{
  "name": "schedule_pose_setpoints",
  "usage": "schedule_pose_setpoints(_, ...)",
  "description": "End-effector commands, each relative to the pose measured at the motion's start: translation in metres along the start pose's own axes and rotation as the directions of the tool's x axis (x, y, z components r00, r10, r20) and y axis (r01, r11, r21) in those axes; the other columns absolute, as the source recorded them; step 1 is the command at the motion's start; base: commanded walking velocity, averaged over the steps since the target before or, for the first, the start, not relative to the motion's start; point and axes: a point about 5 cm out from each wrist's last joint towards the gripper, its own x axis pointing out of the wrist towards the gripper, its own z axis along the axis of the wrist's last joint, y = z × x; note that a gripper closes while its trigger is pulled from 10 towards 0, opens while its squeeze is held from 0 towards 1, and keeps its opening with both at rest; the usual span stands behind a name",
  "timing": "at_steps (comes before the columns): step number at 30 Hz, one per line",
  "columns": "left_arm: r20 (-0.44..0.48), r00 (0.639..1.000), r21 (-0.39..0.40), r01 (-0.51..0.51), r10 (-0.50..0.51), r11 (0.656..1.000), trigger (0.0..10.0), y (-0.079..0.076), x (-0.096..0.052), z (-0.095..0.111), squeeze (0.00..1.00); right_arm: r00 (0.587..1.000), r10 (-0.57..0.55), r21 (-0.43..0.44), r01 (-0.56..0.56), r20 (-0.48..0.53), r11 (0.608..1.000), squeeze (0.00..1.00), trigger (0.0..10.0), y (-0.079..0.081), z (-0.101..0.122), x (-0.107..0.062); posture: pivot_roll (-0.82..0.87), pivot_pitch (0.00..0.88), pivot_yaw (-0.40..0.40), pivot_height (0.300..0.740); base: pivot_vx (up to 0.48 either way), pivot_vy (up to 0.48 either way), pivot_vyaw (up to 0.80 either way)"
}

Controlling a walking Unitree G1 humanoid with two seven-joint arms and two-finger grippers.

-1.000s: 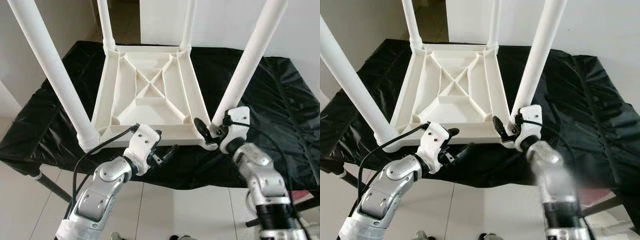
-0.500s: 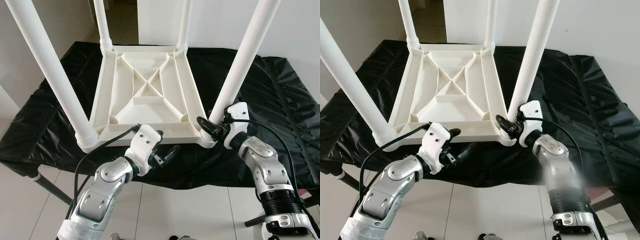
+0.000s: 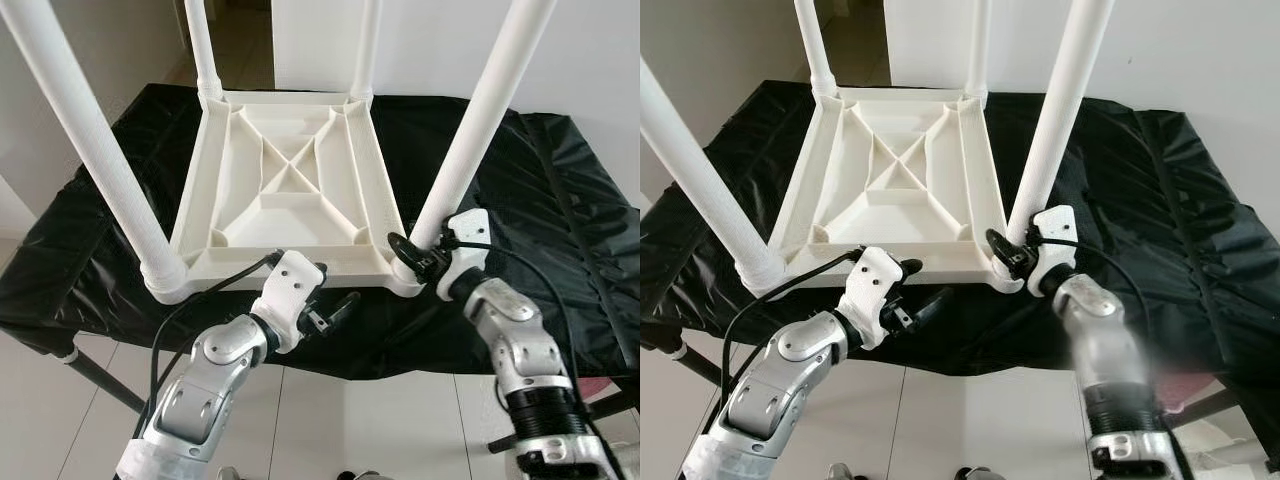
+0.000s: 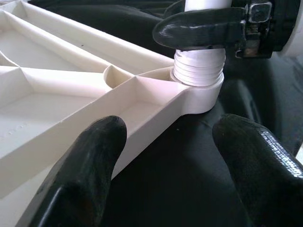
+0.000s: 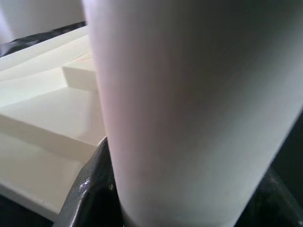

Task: Building children table

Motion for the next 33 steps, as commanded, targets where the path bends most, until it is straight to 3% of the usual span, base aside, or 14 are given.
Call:
schedule_pose_setpoints(1, -0.017, 0.999, 0.007, -0.039, 0.039, 0.999, 10.0, 0.001, -0.001, -0.005, 0.00, 0.998, -0.046, 0.048, 0.047, -0.037, 0.998, 0.00, 10.0, 0.002, -0.006, -0.001, -0.01, 0.110, -0.008, 0.740, 0.000, 0.000, 0.00)
schedule_pose_setpoints(5, -0.019, 0.999, 0.009, -0.041, 0.041, 0.999, 10.0, 0.001, -0.001, -0.005, 0.00, 0.976, -0.211, 0.045, 0.213, -0.046, 0.976, 0.00, 10.0, 0.008, -0.006, -0.004, -0.01, 0.109, -0.010, 0.740, 0.000, 0.000, 0.00)
schedule_pose_setpoints(9, -0.018, 0.999, 0.010, -0.042, 0.043, 0.999, 10.0, 0.001, 0.000, -0.006, 0.00, 0.962, -0.272, 0.064, 0.274, -0.039, 0.960, 0.00, 10.0, 0.015, -0.004, -0.005, -0.01, 0.109, -0.010, 0.740, 0.000, 0.000, 0.00)
schedule_pose_setpoints(12, -0.015, 0.999, 0.013, -0.046, 0.046, 0.999, 10.0, 0.001, 0.001, -0.005, 0.00, 0.920, -0.388, 0.088, 0.391, -0.052, 0.916, 0.00, 10.0, 0.030, -0.002, -0.009, -0.01, 0.105, -0.023, 0.740, 0.000, 0.000, 0.00)
schedule_pose_setpoints(15, -0.015, 0.999, 0.013, -0.047, 0.047, 0.999, 10.0, 0.001, 0.001, -0.006, 0.00, 0.910, -0.411, 0.103, 0.415, -0.062, 0.904, 0.00, 10.0, 0.034, -0.002, -0.010, -0.01, 0.105, -0.023, 0.740, 0.000, 0.000, 0.00)
schedule_pose_setpoints(17, -0.013, 0.998, 0.007, -0.053, 0.053, 0.999, 10.0, 0.000, 0.000, -0.006, 0.00, 0.915, -0.400, 0.129, 0.404, -0.051, 0.906, 0.00, 10.0, 0.048, 0.002, -0.009, -0.01, 0.105, -0.030, 0.740, 0.000, 0.000, 0.00)
schedule_pose_setpoints(22, -0.014, 0.998, 0.006, -0.053, 0.053, 0.999, 10.0, -0.001, 0.000, -0.007, 0.00, 0.928, -0.372, 0.145, 0.372, -0.030, 0.917, 0.04, 10.0, 0.051, 0.005, -0.009, -0.01, 0.100, -0.034, 0.740, 0.000, 0.000, 0.00)
schedule_pose_setpoints(23, -0.015, 0.999, 0.010, -0.052, 0.052, 0.999, 10.0, -0.001, 0.000, -0.007, 0.00, 0.930, -0.366, 0.149, 0.365, -0.024, 0.919, 1.00, 10.0, 0.050, 0.006, -0.008, -0.01, 0.097, -0.035, 0.740, 0.000, 0.000, 0.00)
schedule_pose_setpoints(31, -0.014, 0.998, 0.021, -0.061, 0.061, 0.998, 10.0, 0.001, -0.001, -0.007, 0.00, 0.949, -0.316, 0.137, 0.312, 0.009, 0.940, 1.00, 10.0, 0.049, 0.011, -0.007, 0.00, 0.088, -0.034, 0.740, 0.000, 0.000, 0.00)
schedule_pose_setpoints(32, -0.015, 0.998, 0.022, -0.061, 0.062, 0.998, 10.0, 0.001, -0.002, -0.007, 0.00, 0.956, -0.293, 0.138, 0.288, 0.019, 0.948, 0.83, 10.0, 0.048, 0.012, -0.008, -0.01, 0.089, -0.033, 0.740, 0.000, 0.000, 0.00)
schedule_pose_setpoints(33, -0.017, 0.998, 0.024, -0.061, 0.061, 0.998, 10.0, 0.001, -0.003, -0.008, 0.00, 0.966, -0.257, 0.131, 0.251, 0.028, 0.959, 0.00, 10.0, 0.045, 0.014, -0.009, -0.01, 0.085, -0.034, 0.740, 0.000, 0.000, 0.00)
